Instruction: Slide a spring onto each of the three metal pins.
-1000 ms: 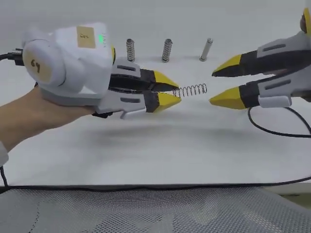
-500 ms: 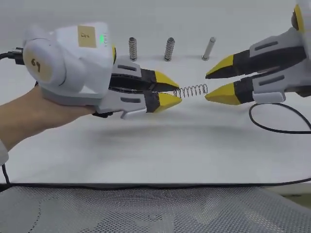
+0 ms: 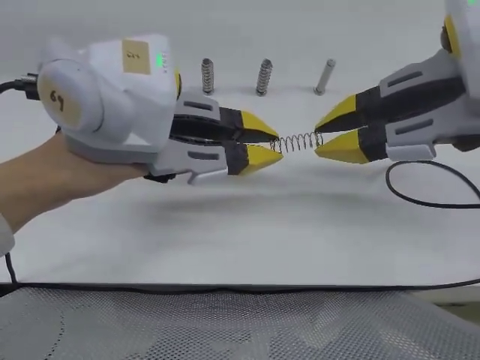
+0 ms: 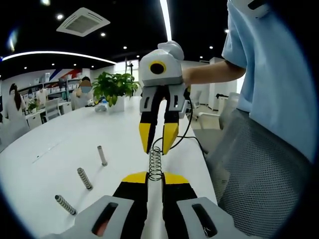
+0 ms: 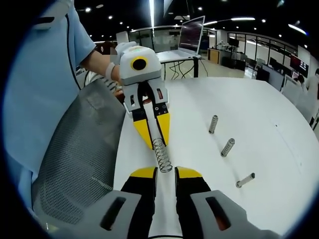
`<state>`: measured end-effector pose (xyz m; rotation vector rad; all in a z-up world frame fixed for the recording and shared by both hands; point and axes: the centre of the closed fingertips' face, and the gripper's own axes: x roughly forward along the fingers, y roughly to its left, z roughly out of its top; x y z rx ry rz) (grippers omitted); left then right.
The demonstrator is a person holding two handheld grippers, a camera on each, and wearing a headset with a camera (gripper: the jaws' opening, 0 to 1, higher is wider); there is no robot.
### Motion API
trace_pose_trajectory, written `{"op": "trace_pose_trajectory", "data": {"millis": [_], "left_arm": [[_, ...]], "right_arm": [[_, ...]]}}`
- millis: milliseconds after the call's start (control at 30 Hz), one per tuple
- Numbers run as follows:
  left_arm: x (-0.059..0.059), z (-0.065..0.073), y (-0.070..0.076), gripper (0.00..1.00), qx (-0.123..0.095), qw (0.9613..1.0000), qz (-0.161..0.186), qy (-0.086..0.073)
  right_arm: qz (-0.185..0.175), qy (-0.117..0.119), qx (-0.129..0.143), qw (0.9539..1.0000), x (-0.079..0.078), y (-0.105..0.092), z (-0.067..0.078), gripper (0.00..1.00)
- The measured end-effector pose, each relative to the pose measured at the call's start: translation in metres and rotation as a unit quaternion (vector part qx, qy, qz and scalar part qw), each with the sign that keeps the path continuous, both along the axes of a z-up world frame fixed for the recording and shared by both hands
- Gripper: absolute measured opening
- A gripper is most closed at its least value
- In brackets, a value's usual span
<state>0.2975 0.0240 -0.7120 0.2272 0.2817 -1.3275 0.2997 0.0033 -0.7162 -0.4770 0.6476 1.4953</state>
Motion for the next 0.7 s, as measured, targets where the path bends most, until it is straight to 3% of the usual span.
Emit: {"op": "trace_pose_trajectory", "data": {"millis": [700], "left_arm": [[-0.0009,-0.0013,0.0026,0.02,0.004,1.0,0.0,0.002]], "right_arm": [[0.011,0.003,-0.005,0.9999,-0.0003,0.0015,0.0033,0.07]]}}
